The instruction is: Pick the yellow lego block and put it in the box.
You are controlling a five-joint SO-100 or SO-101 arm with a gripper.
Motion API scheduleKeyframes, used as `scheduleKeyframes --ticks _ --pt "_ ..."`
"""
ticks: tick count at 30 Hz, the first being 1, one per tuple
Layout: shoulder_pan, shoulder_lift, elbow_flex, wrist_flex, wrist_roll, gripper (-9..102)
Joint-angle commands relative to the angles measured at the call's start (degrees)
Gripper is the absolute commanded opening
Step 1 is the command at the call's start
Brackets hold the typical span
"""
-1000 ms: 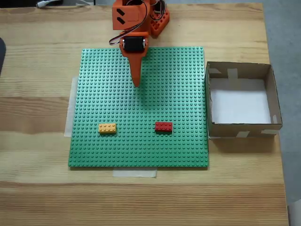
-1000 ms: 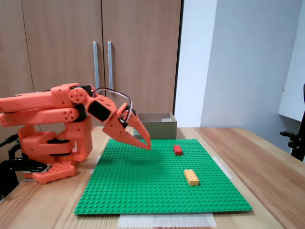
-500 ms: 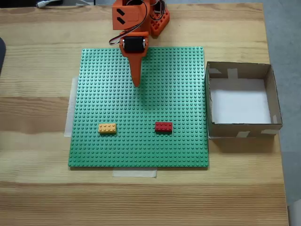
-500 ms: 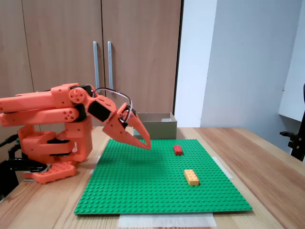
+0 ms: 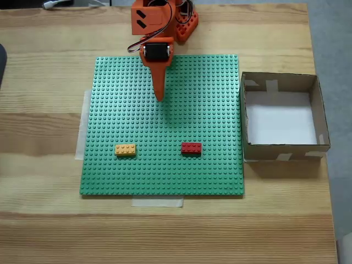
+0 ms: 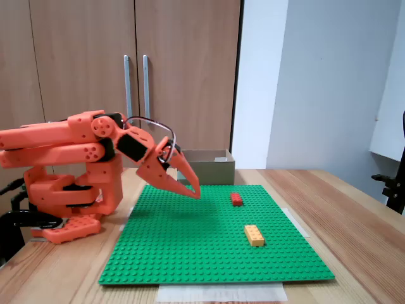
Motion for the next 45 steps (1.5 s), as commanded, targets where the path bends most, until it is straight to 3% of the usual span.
scheduleKeyframes --ticks 1,36,45 --pt "0.0 0.62 0.53 0.09 -0.35 -1" --pt "0.09 0.62 0.62 0.0 -0.26 -1" --pt "-1.14 0.62 0.0 -1.67 -4.31 -1"
